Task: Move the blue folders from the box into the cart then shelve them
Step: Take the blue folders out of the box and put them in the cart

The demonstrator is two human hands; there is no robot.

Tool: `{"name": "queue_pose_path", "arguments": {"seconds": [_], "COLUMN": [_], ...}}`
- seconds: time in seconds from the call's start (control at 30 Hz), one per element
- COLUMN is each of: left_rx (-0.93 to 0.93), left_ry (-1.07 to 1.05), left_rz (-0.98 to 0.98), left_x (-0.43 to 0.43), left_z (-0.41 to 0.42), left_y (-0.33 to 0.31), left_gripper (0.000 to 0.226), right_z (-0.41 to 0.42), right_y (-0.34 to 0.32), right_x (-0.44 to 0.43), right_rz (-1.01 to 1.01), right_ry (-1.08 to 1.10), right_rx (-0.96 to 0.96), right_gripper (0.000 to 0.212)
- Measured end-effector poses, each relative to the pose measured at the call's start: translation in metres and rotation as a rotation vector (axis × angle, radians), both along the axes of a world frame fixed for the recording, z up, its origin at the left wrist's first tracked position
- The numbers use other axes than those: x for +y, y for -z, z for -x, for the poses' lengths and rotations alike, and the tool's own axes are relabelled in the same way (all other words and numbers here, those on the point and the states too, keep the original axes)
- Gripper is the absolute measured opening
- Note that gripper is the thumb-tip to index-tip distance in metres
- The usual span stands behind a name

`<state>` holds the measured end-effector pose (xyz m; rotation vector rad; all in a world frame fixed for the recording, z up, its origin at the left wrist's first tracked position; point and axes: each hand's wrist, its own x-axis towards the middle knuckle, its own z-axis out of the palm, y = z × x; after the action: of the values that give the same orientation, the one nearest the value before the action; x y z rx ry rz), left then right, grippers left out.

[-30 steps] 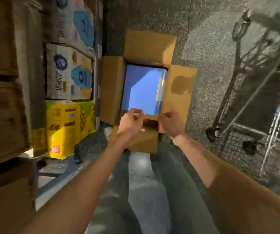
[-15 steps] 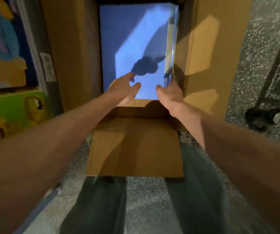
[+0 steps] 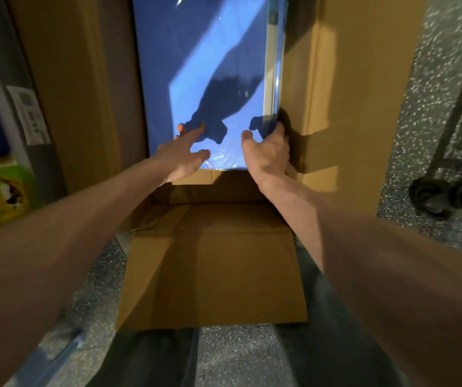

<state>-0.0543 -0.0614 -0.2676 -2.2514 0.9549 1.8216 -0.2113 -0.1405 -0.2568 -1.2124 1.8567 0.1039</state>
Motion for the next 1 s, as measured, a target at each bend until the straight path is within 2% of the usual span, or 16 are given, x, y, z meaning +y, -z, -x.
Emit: {"name": "queue_pose_path", "arguments": {"seconds": [0.2,0.3,0.37,0.53,0.67,0.83,1.0], "left_rx": [0.016,0.062,0.02,-0.034,-0.062,-0.079,-0.14], "left_ry": [-0.094,-0.26,-0.361,-0.555,-0.516,-0.487,-0.413], "left_rz": [0.005,0.023,0.053,0.238,0.398,0.401,0.356], "left_x": [-0.009,-0.011,-0.013,-0.039,-0.066,-0.077,-0.072], "left_z": [-0.001,-0.002,-0.004,-0.007,-0.009,-0.021,-0.036], "left_y": [-0.003,-0.013,-0.02,-0.053,-0.09,-0.115,-0.125], "left_gripper": [0.058,0.053,0.046,0.059,0.069,0.097,0.091], "right_z": [-0.002,0.002,0.003,-0.005,-0.02,-0.037,-0.045], "right_y": [-0.002,-0.011,-0.021,-0.06,-0.09,-0.116,-0.126], "right_x": [0.003,-0.001,-0.002,0.013,0.026,0.032,0.031], "right_rz": [0.038,0.015,0.003,0.009,-0.011,-0.091,-0.215], "right_ry": [0.087,0.101,0.087,0.056,0.092,-0.003,-0.025], "right_rx": [-0.044,-0.112,-0.171,-0.298,-0.45,-0.55,-0.612], "right_gripper": [0.063,0.048,0.047,0.045,0.036,0.027,0.028]}}
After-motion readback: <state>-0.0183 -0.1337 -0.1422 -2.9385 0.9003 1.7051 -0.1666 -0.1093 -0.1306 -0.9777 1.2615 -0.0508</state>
